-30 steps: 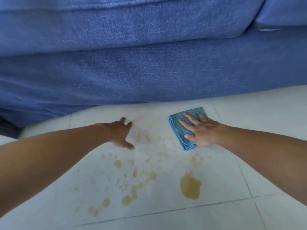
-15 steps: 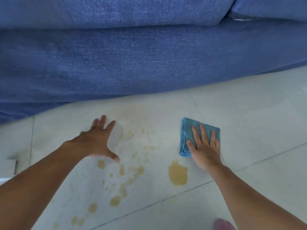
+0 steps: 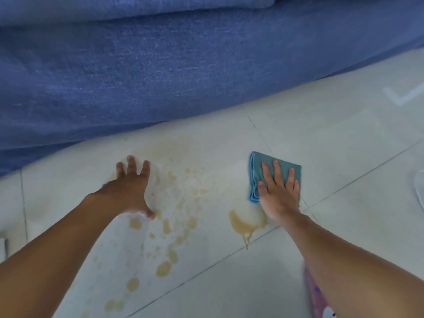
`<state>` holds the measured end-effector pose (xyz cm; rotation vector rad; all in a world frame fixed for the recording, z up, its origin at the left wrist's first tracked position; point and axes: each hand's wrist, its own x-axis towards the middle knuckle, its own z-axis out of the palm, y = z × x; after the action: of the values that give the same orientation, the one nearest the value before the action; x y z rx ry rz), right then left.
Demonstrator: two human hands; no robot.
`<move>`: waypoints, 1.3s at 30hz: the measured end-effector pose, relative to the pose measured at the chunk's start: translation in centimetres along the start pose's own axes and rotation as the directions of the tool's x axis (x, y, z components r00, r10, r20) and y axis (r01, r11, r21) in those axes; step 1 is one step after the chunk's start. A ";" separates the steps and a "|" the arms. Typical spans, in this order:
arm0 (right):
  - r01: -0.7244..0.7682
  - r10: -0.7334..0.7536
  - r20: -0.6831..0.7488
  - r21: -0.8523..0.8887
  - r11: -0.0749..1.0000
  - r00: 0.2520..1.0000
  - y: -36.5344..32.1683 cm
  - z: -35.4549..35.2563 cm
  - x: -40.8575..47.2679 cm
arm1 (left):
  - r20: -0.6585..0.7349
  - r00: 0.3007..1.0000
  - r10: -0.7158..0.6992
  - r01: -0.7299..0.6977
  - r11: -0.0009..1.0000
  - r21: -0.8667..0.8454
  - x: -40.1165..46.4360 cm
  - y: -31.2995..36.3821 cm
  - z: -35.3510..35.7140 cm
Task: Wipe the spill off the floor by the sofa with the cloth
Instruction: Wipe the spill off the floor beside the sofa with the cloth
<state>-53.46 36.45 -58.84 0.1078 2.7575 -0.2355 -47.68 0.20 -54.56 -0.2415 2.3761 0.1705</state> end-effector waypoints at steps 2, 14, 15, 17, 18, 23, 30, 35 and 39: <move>0.043 -0.043 -0.018 -0.003 0.999 0.999 -3.3 0.9 -0.1 | -0.005 1.000 0.010 -0.010 1.000 0.005 0.1 -0.1 0.0; 0.118 -0.115 -0.026 0.149 0.982 0.993 4.3 0.0 -5.4 | 0.028 1.000 -0.006 0.005 1.000 0.017 -0.5 0.4 -0.4; 0.108 -0.108 -0.020 0.045 0.993 0.994 4.4 1.1 -7.4 | 0.032 0.999 -0.013 0.012 0.999 0.031 -0.5 0.5 -0.5; 0.135 -0.136 0.002 -0.115 0.984 0.991 3.3 3.5 -11.7 | 0.044 0.999 -0.019 0.016 0.998 0.055 -0.5 1.0 -0.8; 0.146 -0.147 -0.013 -0.091 0.985 0.989 2.7 4.3 -13.1 | 0.045 0.999 -0.022 0.019 0.998 0.055 -0.5 1.1 -0.9; 0.185 -0.192 -0.046 -0.133 0.974 0.980 3.8 3.6 -11.3 | -0.010 1.000 0.008 -0.008 0.999 -0.037 -0.8 0.5 -0.4; 0.224 -0.229 -0.030 -0.120 0.967 0.973 -1.0 5.4 -12.4 | 0.001 0.997 0.077 -0.077 0.994 -0.075 -2.6 1.0 2.5; 0.027 -0.028 -0.086 -0.004 1.000 0.996 -2.0 6.4 -14.3 | -0.002 0.996 0.084 -0.084 0.993 -0.085 -3.5 1.5 3.5; 0.307 -0.311 -0.016 -0.111 0.945 0.950 -4.2 5.3 -9.9 | -0.032 0.996 0.081 -0.083 0.993 -0.081 -3.5 1.4 3.1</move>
<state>-42.78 30.92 -59.46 -0.3555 2.8029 -0.1676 -43.46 2.63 -54.33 -0.1862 2.4117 0.3067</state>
